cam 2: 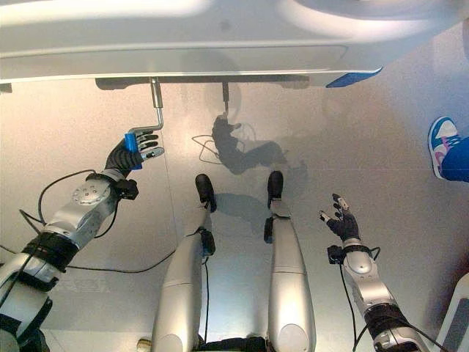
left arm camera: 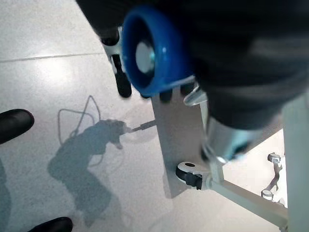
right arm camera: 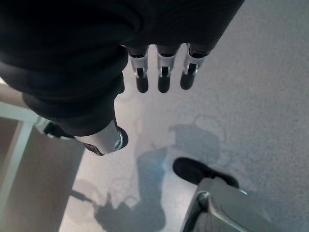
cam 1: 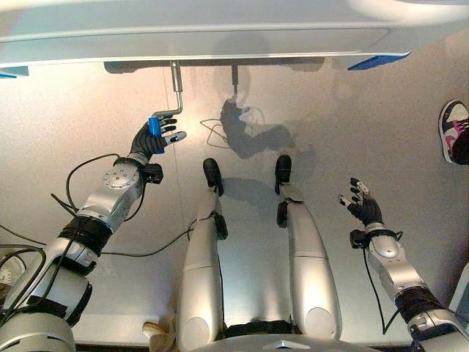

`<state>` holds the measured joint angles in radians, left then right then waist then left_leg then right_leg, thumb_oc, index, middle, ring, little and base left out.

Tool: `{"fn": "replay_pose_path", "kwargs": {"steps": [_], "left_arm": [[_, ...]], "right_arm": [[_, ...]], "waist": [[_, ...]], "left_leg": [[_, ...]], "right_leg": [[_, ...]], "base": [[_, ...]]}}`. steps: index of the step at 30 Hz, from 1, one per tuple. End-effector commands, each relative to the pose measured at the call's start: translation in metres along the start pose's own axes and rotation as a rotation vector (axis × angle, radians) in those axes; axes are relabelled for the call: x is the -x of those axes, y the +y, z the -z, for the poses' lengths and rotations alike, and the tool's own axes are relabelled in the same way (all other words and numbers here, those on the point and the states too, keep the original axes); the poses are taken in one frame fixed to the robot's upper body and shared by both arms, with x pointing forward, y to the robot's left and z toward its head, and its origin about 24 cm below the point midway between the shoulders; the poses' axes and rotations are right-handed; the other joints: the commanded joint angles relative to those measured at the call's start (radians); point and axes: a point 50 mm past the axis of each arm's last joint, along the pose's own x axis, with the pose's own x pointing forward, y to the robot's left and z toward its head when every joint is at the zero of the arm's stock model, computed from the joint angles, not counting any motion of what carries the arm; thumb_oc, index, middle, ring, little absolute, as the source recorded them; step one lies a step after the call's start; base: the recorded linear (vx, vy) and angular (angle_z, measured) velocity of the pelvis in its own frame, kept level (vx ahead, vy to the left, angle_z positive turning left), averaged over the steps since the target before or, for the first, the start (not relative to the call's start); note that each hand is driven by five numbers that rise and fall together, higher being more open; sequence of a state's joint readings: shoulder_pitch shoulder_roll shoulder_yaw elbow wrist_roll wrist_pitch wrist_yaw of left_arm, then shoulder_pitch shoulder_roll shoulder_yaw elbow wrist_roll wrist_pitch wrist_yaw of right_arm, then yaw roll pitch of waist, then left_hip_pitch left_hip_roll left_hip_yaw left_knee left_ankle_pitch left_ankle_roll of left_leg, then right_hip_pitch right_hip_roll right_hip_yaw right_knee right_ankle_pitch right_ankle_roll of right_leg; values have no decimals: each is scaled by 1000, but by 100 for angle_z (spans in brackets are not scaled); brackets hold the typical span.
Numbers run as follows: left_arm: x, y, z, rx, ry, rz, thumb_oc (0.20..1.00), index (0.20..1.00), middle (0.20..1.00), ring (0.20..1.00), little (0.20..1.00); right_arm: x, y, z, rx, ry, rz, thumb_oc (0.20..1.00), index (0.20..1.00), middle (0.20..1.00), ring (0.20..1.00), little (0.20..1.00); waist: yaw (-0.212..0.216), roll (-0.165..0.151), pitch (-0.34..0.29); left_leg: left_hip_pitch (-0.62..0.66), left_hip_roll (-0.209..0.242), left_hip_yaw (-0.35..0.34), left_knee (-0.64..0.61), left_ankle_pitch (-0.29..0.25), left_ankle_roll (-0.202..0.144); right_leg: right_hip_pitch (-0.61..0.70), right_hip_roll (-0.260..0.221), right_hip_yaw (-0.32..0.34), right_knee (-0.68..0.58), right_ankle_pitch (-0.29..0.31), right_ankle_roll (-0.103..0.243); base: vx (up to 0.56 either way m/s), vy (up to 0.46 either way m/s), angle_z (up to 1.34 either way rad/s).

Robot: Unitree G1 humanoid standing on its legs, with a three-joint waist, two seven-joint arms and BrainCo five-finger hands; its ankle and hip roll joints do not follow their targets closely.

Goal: Raise the hospital bed

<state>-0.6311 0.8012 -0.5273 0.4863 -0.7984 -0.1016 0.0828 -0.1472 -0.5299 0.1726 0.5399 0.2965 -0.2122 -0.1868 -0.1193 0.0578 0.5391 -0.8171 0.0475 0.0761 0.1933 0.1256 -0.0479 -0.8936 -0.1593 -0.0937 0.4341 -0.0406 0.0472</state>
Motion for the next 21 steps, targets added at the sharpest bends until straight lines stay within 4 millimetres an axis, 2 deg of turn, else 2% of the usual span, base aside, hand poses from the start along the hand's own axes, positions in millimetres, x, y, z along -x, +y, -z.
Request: {"fn": "replay_pose_path", "kwargs": {"steps": [1,21], "left_arm": [[-3,-4,-4,-21,-29,3,200,200,200,200,200],[-4,-13,-17,10,-86,50,200,200,200,200,200]], "right_arm": [[15,-8,11,26,5,2,1000,1000,1000,1000,1000],[18,-9,15,40,17,-2,1000,1000,1000,1000,1000]], "waist": [[8,-30,-19],[10,-17,-19]], "left_leg": [[-12,16,-14,142,-125,-13],[-14,15,-14,144,-126,-13]], "right_leg": [[44,-55,15,-82,74,120],[39,-55,14,-74,70,118]], "base": [[0,0,0],[0,0,0]]}}
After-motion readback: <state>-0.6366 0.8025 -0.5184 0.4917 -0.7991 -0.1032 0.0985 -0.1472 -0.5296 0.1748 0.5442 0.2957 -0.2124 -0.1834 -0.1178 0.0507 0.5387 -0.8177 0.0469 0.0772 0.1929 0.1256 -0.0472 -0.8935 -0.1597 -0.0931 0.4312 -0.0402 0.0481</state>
